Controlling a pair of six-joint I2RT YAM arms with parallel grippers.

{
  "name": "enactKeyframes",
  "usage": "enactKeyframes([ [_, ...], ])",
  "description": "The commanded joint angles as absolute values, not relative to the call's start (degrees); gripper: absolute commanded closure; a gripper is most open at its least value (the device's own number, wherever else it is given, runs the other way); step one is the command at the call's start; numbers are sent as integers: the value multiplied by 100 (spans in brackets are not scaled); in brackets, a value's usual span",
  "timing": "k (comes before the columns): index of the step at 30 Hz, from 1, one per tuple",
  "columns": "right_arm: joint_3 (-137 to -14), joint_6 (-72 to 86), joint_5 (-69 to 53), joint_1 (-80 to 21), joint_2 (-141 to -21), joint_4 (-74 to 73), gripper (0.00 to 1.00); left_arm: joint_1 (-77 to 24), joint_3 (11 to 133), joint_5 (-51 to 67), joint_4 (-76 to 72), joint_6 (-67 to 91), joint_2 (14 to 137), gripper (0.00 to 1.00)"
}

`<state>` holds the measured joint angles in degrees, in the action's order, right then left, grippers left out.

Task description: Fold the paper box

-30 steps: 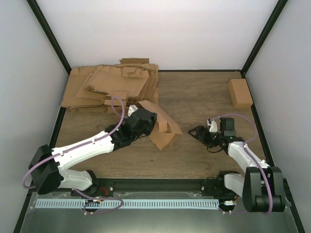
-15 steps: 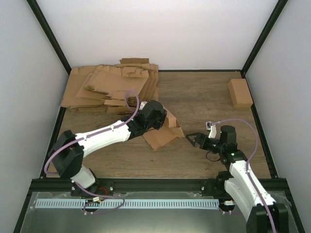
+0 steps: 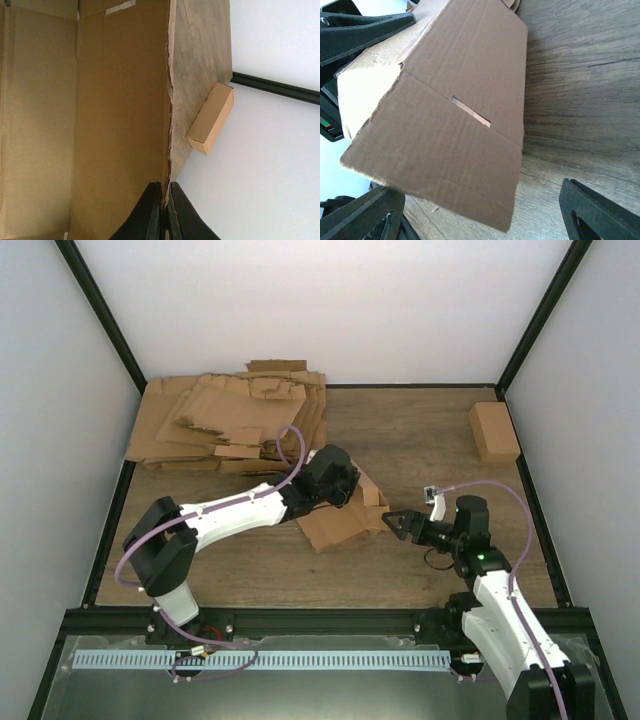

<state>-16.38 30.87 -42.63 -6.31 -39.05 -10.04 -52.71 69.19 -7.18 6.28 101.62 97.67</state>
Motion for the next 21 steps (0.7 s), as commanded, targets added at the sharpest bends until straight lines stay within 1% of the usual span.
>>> enactKeyframes([
  [1,-1748,3071,-4529,-672,-3906,-775,13,-5349,7077,-599,520,10180,9874,96],
  [6,-1732,2828,-4737,-677,-3573,-733,11,-5404,7084,-615,510,10237,9927,96],
  [11,-1753,2707,-4663,-677,-3525,-686,10,-5468,7143,-633,510,10231,9974,96],
  [13,-1764,2721,-4697,-677,-3611,-622,11,-5480,7154,-626,510,10235,9986,96],
  [18,-1867,2691,-4687,-686,-4031,-646,18,-5509,7138,-617,478,10239,9977,96],
  [21,-1947,2719,-4706,-691,-4155,-681,19,-5533,7099,-632,451,10248,9964,96],
])
